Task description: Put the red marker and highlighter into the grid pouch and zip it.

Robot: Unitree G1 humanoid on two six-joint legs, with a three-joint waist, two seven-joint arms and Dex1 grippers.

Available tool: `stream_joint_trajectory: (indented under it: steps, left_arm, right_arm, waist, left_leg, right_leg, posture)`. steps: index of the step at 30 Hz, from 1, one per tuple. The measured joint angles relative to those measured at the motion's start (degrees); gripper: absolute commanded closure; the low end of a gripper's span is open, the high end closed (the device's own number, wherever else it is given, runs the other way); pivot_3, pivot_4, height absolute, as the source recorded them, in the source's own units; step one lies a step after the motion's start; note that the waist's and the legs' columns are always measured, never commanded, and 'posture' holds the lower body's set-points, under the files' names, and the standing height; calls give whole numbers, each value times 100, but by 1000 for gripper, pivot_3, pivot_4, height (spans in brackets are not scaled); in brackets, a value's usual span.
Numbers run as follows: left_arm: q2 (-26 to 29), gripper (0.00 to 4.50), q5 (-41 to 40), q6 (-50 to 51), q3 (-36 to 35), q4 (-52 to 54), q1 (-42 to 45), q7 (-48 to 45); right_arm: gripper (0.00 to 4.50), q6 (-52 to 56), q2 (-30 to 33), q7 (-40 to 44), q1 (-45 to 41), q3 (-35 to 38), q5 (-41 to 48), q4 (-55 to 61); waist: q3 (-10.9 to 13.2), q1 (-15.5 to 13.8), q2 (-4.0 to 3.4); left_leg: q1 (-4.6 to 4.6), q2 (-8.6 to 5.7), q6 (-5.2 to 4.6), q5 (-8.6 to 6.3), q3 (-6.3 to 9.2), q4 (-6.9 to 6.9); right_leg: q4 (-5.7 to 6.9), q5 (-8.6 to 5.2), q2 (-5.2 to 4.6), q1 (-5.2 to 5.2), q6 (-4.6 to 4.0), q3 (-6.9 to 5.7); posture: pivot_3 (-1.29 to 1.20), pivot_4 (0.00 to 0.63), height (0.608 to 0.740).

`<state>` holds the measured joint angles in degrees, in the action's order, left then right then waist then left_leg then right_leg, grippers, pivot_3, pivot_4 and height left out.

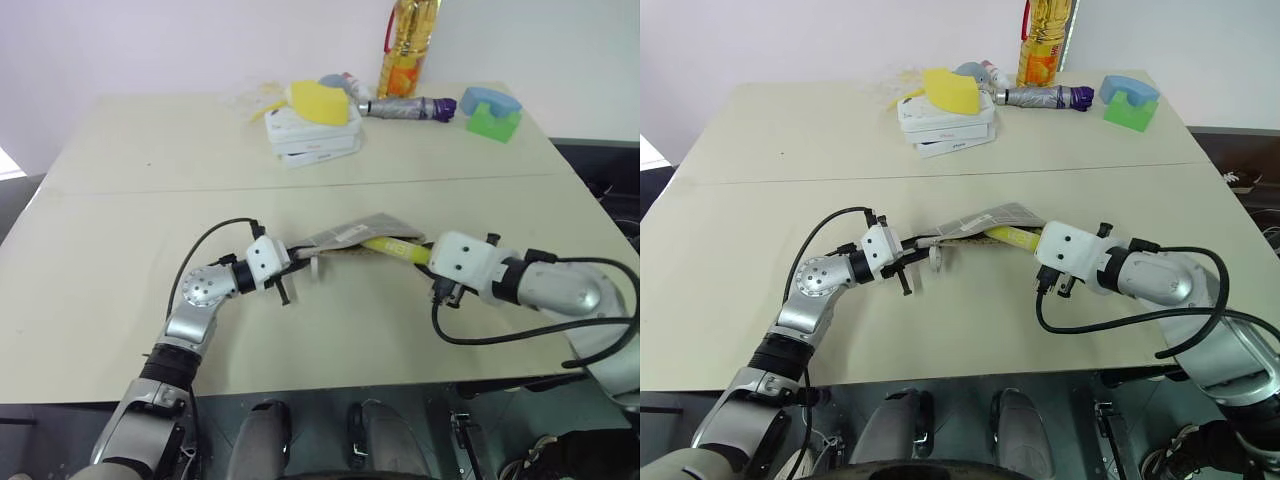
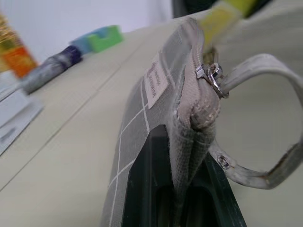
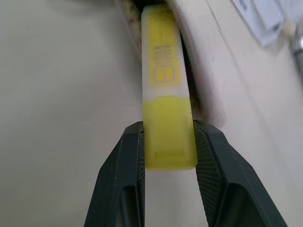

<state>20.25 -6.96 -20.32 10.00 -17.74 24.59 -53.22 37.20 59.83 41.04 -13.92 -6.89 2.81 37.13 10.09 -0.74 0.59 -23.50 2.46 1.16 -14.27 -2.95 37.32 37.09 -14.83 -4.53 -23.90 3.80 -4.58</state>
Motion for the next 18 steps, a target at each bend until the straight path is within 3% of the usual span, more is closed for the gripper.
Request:
stream_joint_trajectory:
  steps: [9, 14, 16, 18]
  left_arm:
    - [191, 4500, -115, 25, 202, 269, -38, -643]
    - [191, 4500, -115, 118, 215, 317, -38, -636]
    - [189, 4500, -121, 151, 209, 329, -38, -576]
    - [167, 4500, -132, 243, 179, 331, -38, -475]
  right_arm:
    - [3634, -459, 241, 715, -563, -896, -736, 65]
    - [1260, -414, 88, 791, -577, -886, -839, 84]
    - [331, -147, -225, 767, -551, -561, -600, 152]
    - [331, 308, -724, 715, -565, -21, -132, 312]
  waist:
    - [1, 0, 0]
    - [0, 0, 0]
    - [0, -2, 0]
    - [0, 0, 0]
  left_leg:
    - [-1, 0, 0, 0, -2, 2]
    - [-1, 0, 0, 0, -1, 3]
    - [-1, 0, 0, 0, -1, 4]
    - [-1, 1, 0, 0, 2, 7]
  right_leg:
    - [0, 0, -1, -1, 0, 0]
    - [1, 0, -1, 0, 0, 0]
    - [2, 1, -1, 1, 0, 0]
    - [3, 1, 0, 3, 0, -1]
  posture:
    - [0, 150, 740]
    - [0, 150, 740]
    - [0, 150, 740]
    - [0, 150, 740]
